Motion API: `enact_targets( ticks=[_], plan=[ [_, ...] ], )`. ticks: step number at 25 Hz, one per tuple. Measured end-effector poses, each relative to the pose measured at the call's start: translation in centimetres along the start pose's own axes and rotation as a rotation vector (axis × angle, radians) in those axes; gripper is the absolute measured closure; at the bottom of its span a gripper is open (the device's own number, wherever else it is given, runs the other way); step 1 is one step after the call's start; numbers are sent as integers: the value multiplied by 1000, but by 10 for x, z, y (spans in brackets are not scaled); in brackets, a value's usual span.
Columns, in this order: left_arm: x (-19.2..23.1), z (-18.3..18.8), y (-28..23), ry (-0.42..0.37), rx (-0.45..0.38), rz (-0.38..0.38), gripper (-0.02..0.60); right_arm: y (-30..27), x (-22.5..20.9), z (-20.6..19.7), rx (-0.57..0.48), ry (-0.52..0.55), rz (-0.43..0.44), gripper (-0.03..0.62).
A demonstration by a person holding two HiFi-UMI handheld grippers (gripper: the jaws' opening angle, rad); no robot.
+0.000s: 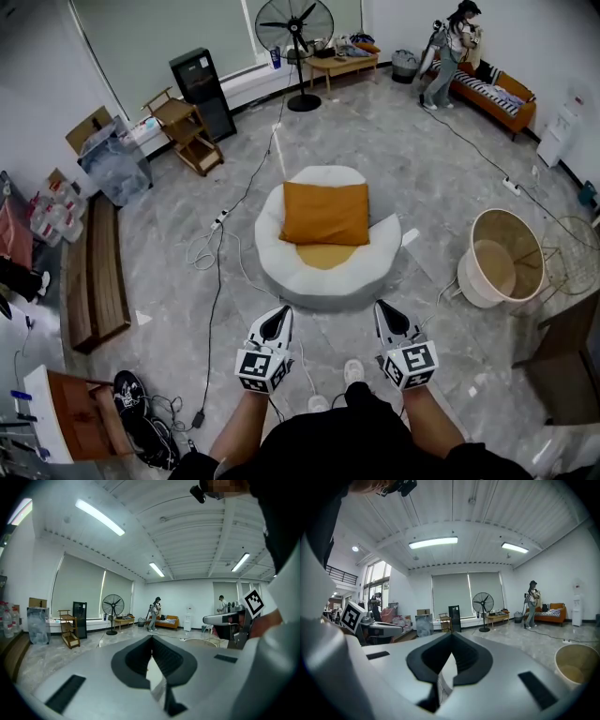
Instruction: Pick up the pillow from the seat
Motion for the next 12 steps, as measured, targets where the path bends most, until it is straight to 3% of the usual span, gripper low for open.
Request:
enact_targets(
  ticks=[12],
  plan=[
    [-2, 22, -98, 4, -10, 24, 569, -50, -90, 10, -33, -2, 1, 588]
  ],
)
Point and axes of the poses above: the fingertips, and each gripper's own axes: y backward along the fingers, x to its left, z out of its top, the point moved 4 cm from there along y, backward along the fingers, and after that the axes turned 5 degrees about y, right-handed, at the moved point
